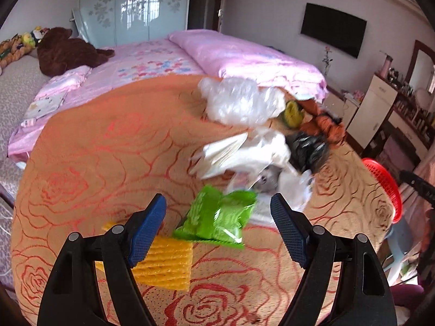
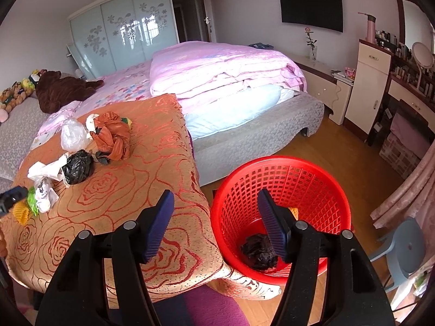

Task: Collect trash
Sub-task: 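Move both open tools back over the trash on the bed, then close the left tool on the green snack packet, then close the right tool on the second black plastic bag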

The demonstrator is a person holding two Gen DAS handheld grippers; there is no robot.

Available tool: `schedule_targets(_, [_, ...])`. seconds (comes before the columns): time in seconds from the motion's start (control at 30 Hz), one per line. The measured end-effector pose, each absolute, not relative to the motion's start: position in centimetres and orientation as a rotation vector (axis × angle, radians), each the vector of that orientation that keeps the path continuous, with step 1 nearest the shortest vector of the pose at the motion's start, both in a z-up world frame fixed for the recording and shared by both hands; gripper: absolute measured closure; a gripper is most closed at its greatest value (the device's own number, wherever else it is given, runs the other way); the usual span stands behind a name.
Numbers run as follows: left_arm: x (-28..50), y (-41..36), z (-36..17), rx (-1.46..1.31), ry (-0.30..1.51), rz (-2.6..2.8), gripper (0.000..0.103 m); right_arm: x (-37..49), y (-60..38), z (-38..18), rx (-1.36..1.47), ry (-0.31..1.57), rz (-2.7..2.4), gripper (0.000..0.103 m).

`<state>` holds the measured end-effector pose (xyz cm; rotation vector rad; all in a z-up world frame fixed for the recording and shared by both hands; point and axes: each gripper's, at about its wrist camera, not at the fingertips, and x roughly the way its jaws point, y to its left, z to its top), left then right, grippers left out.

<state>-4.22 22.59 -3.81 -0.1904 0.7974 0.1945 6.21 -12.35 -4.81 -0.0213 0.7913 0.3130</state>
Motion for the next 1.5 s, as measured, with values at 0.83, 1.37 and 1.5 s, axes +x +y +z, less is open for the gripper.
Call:
schedule_targets(0.83, [-5.1, 24.5, -3.5, -0.227, 0.754, 0.225, 0.060, 6.3, -1.4, -4.1, -0.077, 0.808, 0.585, 0.041])
schedule_targets(1.37, [-5.9, 25.4, -2.4, -0.286, 0.709, 0.277, 0.060, 8.4, 7.8, -5.2, -0.110, 0.840, 0.684, 0.033])
schedule_targets(1.5, [-5.9, 25.4, -2.6, -0.289, 0.712, 0.272, 0.060, 9.2, 8.9, -5.7, -0.140, 0.843, 0.667, 0.034])
